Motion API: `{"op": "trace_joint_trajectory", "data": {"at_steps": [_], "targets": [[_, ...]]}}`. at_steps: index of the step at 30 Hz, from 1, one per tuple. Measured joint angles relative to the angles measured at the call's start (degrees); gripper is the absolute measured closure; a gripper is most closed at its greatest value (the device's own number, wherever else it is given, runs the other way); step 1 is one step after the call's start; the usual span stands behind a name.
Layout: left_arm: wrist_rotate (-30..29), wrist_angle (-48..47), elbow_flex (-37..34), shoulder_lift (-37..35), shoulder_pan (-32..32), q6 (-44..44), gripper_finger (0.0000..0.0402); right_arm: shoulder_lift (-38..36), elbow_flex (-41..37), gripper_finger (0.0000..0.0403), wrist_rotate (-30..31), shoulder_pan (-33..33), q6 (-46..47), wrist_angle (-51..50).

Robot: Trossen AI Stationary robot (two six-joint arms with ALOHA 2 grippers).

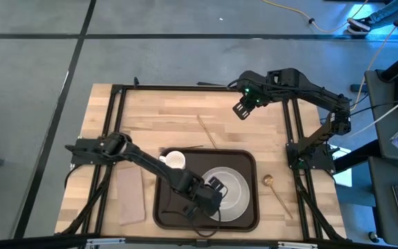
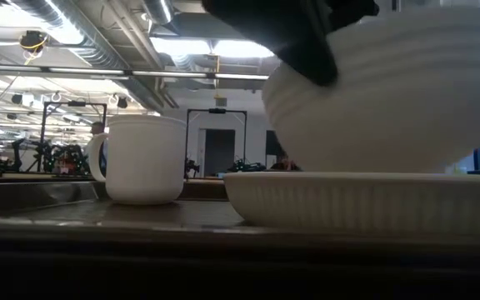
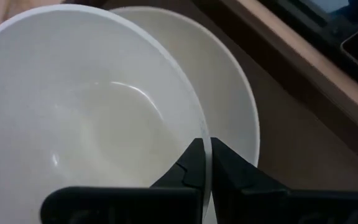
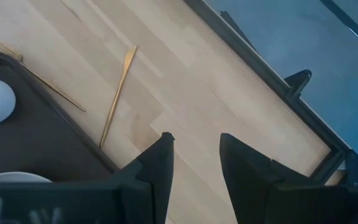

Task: Set up tray
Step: Put the white bowl on top of the white plate

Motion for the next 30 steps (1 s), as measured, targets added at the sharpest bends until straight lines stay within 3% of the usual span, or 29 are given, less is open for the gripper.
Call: {"op": "trace_joint_trajectory", "data": {"at_steps": [22,30], "targets": [[1.53,3.74,-0.04,2.39,0.46,-1.35,0.0397,0.00,0.00,0.0271,0.00,0.00,-0.17,-0.04],[1.29,3.52,-0.04,2.41,0.74,-2.60,0.0370,0.00,0.00,0.0271,0.00,0.00,-0.51,-0.07]]}}
